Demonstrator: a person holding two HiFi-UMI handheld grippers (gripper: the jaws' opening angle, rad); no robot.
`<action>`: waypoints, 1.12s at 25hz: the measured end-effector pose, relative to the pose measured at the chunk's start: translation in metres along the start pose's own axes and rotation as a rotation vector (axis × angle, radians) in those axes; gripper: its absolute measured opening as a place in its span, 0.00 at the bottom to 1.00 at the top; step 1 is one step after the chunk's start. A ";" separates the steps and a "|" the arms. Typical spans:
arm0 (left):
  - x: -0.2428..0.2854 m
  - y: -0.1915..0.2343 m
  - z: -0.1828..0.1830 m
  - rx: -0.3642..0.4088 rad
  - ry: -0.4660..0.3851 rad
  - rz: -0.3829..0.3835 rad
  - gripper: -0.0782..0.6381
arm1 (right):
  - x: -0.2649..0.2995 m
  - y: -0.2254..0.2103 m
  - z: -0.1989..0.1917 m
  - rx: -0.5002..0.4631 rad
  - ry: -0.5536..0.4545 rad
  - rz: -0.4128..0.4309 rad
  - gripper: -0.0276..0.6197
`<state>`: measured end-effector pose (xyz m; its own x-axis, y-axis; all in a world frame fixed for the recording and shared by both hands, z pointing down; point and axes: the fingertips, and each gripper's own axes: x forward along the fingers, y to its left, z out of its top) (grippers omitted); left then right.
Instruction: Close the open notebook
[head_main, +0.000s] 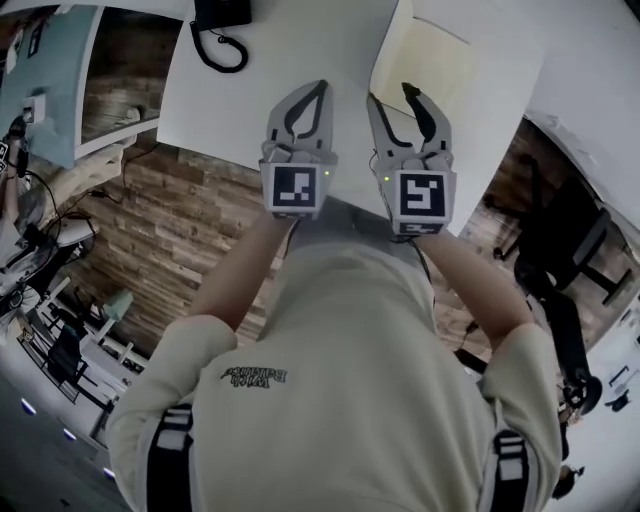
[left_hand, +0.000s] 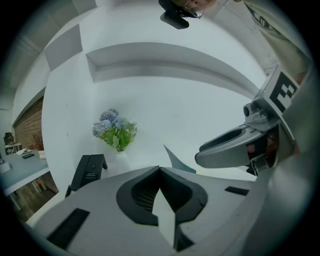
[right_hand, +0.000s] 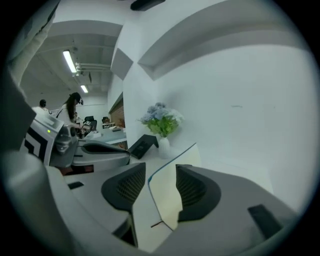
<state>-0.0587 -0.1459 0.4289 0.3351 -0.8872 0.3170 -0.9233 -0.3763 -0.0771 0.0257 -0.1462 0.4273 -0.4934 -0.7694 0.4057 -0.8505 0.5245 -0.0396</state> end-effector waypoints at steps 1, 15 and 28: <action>0.000 0.002 -0.005 0.004 0.014 0.003 0.13 | 0.006 0.008 -0.007 -0.011 0.024 0.010 0.34; -0.003 -0.008 -0.043 -0.013 0.081 -0.043 0.13 | -0.007 -0.021 -0.073 0.114 0.191 -0.143 0.09; 0.016 -0.049 -0.061 0.027 0.138 -0.175 0.13 | -0.030 -0.080 -0.179 0.161 0.411 -0.308 0.22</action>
<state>-0.0193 -0.1252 0.4953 0.4588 -0.7636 0.4543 -0.8476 -0.5296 -0.0340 0.1415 -0.0995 0.5817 -0.1326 -0.6556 0.7434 -0.9777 0.2100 0.0108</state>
